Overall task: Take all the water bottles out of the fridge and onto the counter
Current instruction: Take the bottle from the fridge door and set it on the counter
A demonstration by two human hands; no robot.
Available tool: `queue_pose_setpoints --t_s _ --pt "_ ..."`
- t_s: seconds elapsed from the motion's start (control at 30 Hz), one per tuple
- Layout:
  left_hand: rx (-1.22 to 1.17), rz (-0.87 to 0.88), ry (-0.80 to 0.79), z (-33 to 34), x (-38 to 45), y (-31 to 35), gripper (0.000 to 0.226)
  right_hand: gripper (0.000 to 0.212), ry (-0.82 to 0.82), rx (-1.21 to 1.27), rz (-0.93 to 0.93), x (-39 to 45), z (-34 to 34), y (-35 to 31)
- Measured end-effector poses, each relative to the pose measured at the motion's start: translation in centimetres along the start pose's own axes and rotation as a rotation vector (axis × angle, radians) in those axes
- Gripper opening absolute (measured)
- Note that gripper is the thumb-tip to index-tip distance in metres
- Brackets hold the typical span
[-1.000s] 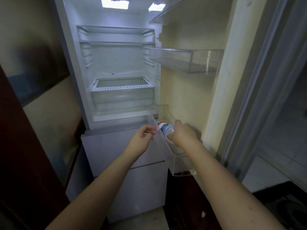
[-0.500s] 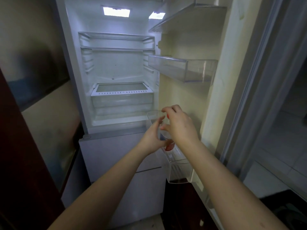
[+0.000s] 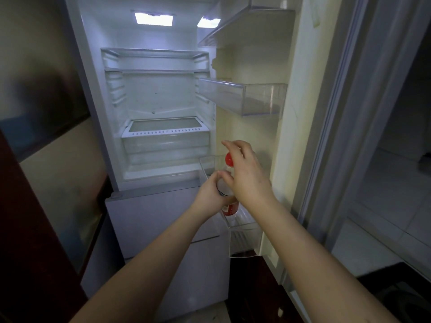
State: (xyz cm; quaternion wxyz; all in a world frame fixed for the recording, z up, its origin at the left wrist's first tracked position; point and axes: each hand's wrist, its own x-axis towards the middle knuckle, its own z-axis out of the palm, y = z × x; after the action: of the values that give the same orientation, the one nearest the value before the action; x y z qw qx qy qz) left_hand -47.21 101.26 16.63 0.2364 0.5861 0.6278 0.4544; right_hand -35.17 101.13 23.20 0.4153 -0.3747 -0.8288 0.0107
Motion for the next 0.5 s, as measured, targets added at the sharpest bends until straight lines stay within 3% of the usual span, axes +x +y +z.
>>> queue_pose_setpoints --t_s 0.13,0.3,0.43,0.5 --pt "-0.003 0.041 -0.017 0.5 -0.3 0.7 0.077 0.064 0.021 0.026 -0.001 -0.9 -0.2 -0.1" --pt "-0.235 0.027 0.083 -0.1 -0.9 2.0 0.032 0.061 0.065 0.069 -0.055 -2.2 -0.4 0.3" --pt "-0.423 0.073 0.115 -0.5 -0.9 2.8 0.048 0.052 0.118 0.103 -0.083 -3.4 -0.4 0.4" --pt "-0.500 0.090 0.134 -0.8 -1.3 3.4 0.042 0.045 0.161 0.105 -0.104 -3.9 -0.6 0.3"
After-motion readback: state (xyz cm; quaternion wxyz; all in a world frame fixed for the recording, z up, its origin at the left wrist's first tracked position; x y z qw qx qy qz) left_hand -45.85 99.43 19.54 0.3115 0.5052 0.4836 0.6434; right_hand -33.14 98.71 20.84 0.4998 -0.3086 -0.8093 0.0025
